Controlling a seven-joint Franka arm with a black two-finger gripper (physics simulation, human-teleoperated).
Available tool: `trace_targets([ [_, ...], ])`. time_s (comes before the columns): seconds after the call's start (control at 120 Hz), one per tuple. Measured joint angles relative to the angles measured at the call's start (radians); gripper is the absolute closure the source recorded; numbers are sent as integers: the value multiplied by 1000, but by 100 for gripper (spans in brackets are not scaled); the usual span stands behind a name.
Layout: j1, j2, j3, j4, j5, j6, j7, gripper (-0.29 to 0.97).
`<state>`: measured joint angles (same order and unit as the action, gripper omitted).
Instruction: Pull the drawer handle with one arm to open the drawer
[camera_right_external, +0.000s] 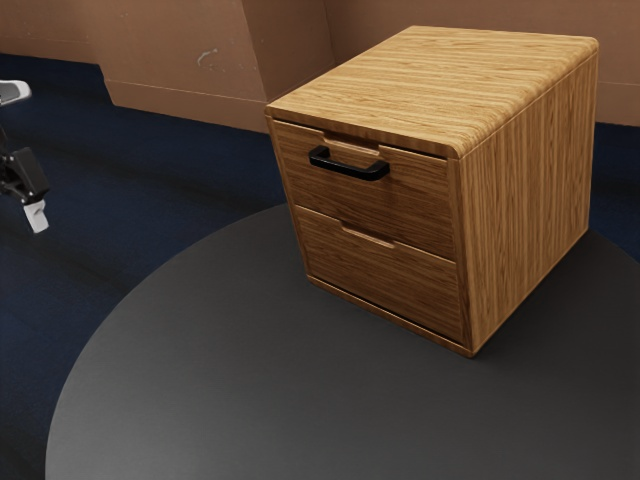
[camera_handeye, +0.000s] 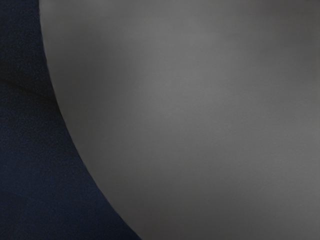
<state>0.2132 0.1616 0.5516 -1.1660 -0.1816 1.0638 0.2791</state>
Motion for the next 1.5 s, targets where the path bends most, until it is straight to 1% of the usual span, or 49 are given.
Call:
trace_targets([
  [0.092, -5, 1, 3, -6, -13, 143, 71, 2],
  [0.2, -5, 1, 3, -6, -19, 246, 142, 2],
  [0.233, -14, -25, 0, 56, -19, 261, 161, 2],
  [0.283, -28, -92, -41, 128, -24, 277, 187, 2],
  [0.35, -8, -92, -138, 139, -64, 290, 214, 2],
  [0.417, -47, -90, -212, 98, -84, 298, 236, 2],
  [0.5, -97, -71, -301, 79, -6, 349, 304, 2],
  [0.583, -137, -85, -334, 37, 48, 389, 386, 2],
  [0.65, -137, -94, -366, -9, 97, 437, 452, 2],
  [0.708, -141, -91, -379, -77, 128, 501, 512, 2],
  [0.8, -156, -94, -385, -140, 173, 600, 597, 2],
  [0.9, -203, -137, -387, -255, 228, 734, 680, 2],
  [0.942, -223, -161, -390, -321, 243, 792, 711, 2],
  [0.992, -232, -176, -406, -363, 255, 848, 746, 2],
  [1.075, -235, -186, -443, -388, 279, 921, 797, 2],
  [1.133, -250, -185, -455, -399, 293, 962, 829, 2],
  [1.3, -277, -173, -494, -435, 318, 1039, 905, 2],
  [1.5, -331, -138, -507, -458, 342, 1105, 972, 2],
])
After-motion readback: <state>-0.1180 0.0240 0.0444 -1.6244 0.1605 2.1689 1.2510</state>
